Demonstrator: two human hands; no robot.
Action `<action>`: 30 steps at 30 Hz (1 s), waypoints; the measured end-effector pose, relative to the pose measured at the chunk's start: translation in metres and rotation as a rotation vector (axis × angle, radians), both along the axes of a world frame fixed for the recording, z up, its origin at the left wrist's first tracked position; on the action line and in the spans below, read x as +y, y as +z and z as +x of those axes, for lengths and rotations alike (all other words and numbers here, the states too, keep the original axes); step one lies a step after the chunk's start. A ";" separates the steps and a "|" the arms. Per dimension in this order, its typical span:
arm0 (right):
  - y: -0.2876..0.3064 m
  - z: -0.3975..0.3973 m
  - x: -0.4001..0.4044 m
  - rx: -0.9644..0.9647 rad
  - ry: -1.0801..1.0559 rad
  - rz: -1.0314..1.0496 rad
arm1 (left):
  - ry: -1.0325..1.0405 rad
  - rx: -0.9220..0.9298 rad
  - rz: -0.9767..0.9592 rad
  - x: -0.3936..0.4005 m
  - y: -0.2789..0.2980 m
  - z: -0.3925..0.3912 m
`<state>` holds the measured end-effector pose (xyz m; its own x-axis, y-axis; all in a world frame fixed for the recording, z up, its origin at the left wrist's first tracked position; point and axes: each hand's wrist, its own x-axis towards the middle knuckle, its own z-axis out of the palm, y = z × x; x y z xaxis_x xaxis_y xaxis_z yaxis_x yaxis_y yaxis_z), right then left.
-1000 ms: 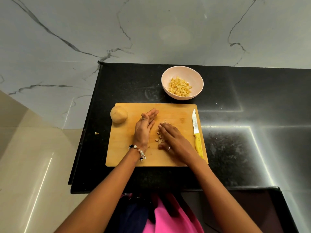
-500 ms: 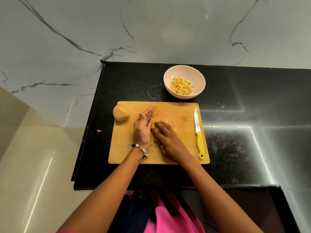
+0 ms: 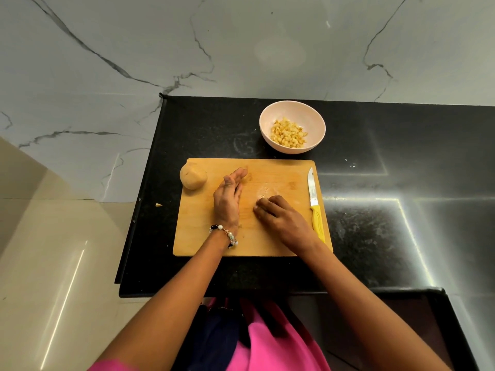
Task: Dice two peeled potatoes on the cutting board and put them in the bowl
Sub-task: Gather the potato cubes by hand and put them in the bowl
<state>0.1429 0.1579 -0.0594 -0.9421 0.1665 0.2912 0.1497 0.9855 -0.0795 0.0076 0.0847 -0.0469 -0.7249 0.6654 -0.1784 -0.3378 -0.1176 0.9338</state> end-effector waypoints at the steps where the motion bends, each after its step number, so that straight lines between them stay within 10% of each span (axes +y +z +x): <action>1: 0.000 -0.001 -0.002 0.027 -0.007 0.018 | 0.002 0.004 -0.003 0.000 0.000 0.000; 10: 0.005 -0.013 -0.001 0.068 -0.121 -0.072 | 0.036 0.020 -0.045 0.002 0.005 0.003; 20: 0.063 -0.022 0.047 0.628 -0.678 -1.996 | 0.096 -0.068 -0.037 0.028 0.025 0.001; 23: 0.086 -0.037 0.083 0.699 -0.649 -1.885 | 0.113 -0.101 -0.034 0.037 0.031 -0.004; 30: 0.094 -0.079 0.135 0.071 -0.748 -0.675 | 0.148 -0.114 -0.127 0.046 0.032 -0.011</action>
